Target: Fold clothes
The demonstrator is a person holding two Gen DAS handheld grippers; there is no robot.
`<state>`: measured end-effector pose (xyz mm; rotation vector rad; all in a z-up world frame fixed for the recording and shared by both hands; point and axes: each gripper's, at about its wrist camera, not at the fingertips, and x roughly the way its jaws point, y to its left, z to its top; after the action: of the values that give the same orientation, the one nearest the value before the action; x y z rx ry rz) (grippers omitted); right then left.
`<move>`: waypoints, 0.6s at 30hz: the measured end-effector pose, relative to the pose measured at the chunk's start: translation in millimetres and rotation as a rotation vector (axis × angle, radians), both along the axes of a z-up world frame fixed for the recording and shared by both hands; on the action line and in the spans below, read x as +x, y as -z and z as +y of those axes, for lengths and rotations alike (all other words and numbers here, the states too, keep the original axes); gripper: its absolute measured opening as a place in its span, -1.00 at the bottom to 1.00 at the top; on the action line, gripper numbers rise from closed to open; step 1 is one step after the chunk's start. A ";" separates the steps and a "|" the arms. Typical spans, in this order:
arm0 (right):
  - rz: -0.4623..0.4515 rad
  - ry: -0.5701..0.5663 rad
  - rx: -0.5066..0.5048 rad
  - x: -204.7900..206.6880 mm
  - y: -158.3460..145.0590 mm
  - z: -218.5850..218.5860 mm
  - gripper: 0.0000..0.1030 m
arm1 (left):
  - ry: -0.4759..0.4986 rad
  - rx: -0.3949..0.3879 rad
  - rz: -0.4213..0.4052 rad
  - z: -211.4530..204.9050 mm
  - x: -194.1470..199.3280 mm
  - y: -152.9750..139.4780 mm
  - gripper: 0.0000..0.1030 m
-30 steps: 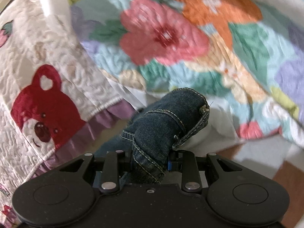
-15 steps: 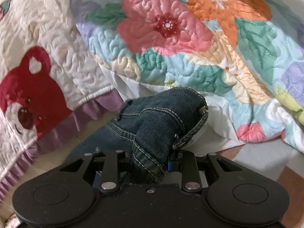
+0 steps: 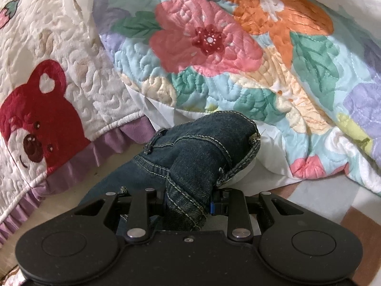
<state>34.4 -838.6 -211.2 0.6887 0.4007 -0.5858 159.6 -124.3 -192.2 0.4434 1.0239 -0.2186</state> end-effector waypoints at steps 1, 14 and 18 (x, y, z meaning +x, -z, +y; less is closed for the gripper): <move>-0.001 0.001 0.000 -0.3 -0.7 0.5 -0.38 | -0.018 0.034 -0.017 7.1 -1.3 -1.2 0.34; -0.001 -0.015 -0.009 -1.2 5.2 3.7 -0.38 | -0.106 -0.155 -0.072 2.0 15.2 -24.6 0.06; -0.046 -0.019 0.005 0.4 -0.6 5.9 -0.37 | -0.011 -0.294 -0.054 -47.2 23.9 -7.6 0.09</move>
<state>34.7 -832.7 -210.6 0.7012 0.3656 -0.5504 183.4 -171.5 -184.6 0.1758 0.9235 -0.3404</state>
